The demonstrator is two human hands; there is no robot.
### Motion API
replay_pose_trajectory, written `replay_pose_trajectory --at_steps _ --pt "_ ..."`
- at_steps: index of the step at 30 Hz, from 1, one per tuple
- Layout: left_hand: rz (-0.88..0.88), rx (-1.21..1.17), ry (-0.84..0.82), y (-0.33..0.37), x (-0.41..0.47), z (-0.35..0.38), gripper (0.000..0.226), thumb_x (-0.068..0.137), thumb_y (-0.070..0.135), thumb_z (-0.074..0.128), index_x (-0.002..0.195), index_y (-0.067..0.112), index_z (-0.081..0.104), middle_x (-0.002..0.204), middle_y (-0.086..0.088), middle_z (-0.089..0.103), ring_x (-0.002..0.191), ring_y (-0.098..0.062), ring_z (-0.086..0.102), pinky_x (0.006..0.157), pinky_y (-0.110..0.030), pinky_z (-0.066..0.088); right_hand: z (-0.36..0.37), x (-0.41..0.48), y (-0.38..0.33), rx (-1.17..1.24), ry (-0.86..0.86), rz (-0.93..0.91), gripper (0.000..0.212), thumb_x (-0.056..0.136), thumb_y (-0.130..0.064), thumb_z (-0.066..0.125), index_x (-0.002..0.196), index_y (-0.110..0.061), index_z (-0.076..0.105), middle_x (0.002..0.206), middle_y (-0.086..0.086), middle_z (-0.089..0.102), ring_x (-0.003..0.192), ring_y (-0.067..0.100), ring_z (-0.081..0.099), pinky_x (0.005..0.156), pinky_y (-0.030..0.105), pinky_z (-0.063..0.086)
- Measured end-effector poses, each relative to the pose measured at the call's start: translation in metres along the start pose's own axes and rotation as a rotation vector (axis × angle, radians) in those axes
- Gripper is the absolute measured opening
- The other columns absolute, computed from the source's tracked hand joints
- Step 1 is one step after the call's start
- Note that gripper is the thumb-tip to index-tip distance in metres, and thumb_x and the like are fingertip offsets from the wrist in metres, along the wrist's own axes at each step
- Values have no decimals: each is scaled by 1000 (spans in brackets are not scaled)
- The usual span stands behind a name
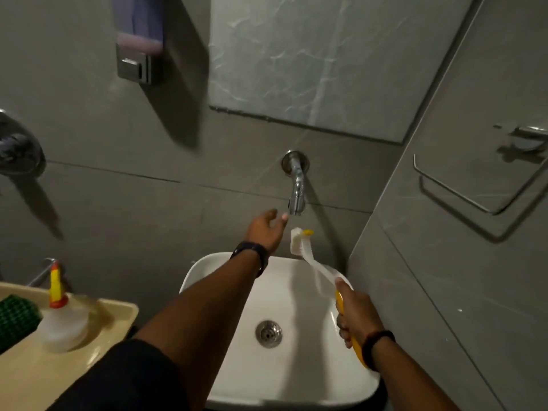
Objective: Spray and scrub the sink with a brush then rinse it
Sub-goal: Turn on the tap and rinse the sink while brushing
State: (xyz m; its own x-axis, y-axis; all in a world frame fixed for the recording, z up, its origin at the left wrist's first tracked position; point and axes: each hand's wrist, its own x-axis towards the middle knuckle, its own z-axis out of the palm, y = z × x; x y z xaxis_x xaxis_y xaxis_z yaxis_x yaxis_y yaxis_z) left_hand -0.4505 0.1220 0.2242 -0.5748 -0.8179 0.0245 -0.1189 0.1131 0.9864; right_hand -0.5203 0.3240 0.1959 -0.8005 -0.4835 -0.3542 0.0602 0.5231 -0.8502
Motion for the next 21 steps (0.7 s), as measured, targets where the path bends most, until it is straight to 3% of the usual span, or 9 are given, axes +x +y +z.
replay_pose_trajectory --at_steps 3,5,7,12,15,18,21 --pt "24 -151 -113 26 29 3 30 99 28 44 114 11 64 110 -4 66 103 -18 60 85 -27 36 4 10 -6 135 8 2 54 88 -54 45 49 -20 33 37 0 27 31 16 24 39 21 23" --pt "12 -180 -200 31 41 2 34 100 31 40 107 11 67 111 -8 69 90 -13 59 78 -30 38 6 16 -8 175 9 16 56 88 -55 45 47 -21 29 38 0 26 31 16 22 38 20 22" --pt "-13 -190 -257 28 49 1 39 100 35 37 108 12 67 116 -9 68 94 -18 55 73 -31 38 8 22 -8 202 7 38 55 88 -56 45 48 -21 30 40 1 26 32 16 22 38 19 21" --pt "-52 -255 -351 16 62 -1 45 100 41 34 104 16 71 116 -12 63 87 -21 38 78 -36 32 15 31 -6 234 -15 64 55 89 -58 43 51 -20 30 41 1 27 33 15 22 41 21 20" --pt "-111 -356 -464 12 68 1 45 100 43 32 102 21 71 100 5 70 83 -15 43 77 -36 30 23 33 -2 219 -33 65 54 89 -58 42 53 -19 31 41 1 27 33 15 22 40 20 21" --pt "-176 -519 -564 8 75 2 42 99 42 33 103 18 68 88 3 71 85 -15 53 86 -39 38 25 34 5 185 -79 59 56 89 -60 41 51 -19 32 42 2 28 34 15 23 40 20 21" --pt "-106 -347 -398 12 76 -4 31 96 36 47 90 18 72 89 3 71 87 -15 55 81 -36 44 24 33 11 174 -126 82 58 88 -61 41 48 -21 30 43 2 27 35 15 22 40 20 20"
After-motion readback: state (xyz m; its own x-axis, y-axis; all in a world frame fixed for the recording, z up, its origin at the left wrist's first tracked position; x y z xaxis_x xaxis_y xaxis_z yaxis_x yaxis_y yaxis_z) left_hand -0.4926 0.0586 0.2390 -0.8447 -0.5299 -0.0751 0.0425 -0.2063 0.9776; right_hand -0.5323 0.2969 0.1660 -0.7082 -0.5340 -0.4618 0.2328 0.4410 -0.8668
